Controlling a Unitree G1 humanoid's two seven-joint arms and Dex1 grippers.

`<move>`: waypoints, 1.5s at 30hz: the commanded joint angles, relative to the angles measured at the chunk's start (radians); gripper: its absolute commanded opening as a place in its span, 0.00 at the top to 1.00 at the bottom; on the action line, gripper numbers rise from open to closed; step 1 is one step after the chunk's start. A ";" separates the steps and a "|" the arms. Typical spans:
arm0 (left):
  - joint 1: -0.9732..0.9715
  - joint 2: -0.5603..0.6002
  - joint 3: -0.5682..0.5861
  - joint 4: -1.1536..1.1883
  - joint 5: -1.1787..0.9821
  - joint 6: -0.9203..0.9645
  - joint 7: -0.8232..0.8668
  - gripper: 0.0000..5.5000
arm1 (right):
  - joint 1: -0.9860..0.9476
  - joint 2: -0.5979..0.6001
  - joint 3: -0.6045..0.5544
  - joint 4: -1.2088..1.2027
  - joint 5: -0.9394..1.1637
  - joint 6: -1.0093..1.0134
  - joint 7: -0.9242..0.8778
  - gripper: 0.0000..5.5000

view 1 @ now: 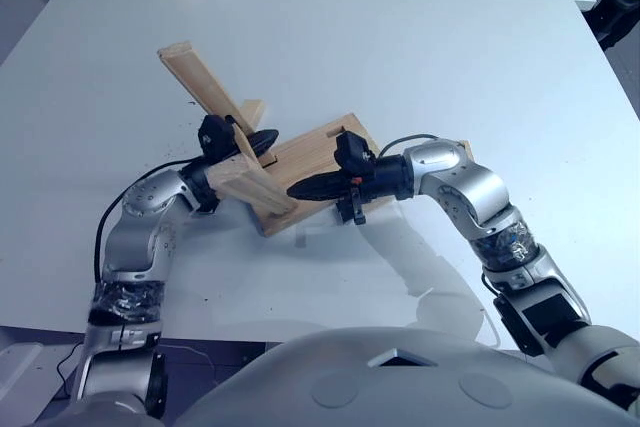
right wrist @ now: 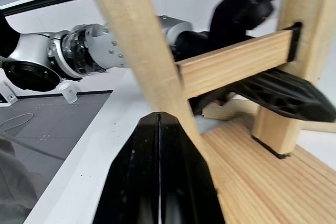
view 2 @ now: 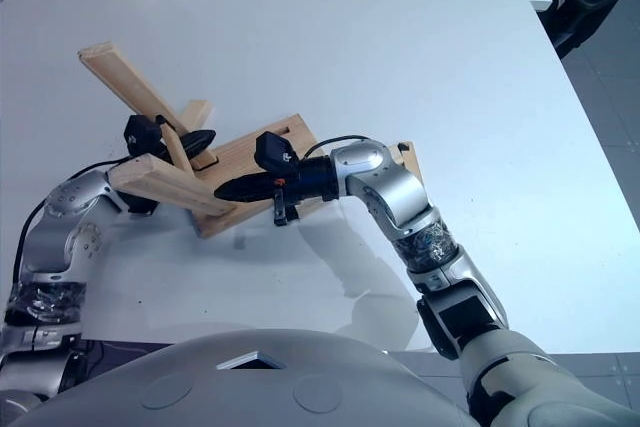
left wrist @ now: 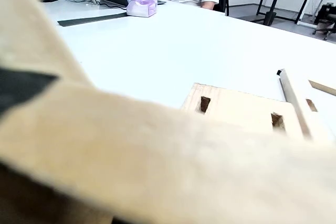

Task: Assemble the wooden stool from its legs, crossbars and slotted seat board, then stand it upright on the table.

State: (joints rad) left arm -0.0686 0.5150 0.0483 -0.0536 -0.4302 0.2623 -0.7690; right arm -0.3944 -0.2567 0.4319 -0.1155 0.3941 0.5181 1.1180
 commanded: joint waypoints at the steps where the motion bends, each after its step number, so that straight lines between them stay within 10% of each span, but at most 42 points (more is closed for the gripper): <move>1: -0.079 0.016 0.000 0.064 0.021 -0.026 -0.040 1.00 | -0.030 -0.019 -0.063 -0.051 0.032 0.006 -0.020 1.00; 7: 0.077 0.091 0.117 -0.037 -0.026 0.032 -0.072 1.00 | -0.209 -0.129 -0.231 0.177 -0.019 -0.132 0.000 1.00; 21: 0.394 0.138 0.247 -0.306 -0.201 0.216 -0.118 1.00 | -0.482 -0.023 -0.126 1.261 -0.493 -0.695 -0.358 1.00; 45: 0.480 0.094 -0.036 -0.233 0.041 0.108 -0.085 1.00 | -0.605 0.086 -0.218 1.385 -0.543 -0.779 -0.244 1.00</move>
State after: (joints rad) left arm 0.4156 0.6079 0.0329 -0.3071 -0.4138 0.3578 -0.8680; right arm -0.9997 -0.1881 0.2284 1.2599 -0.1587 -0.2750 0.8470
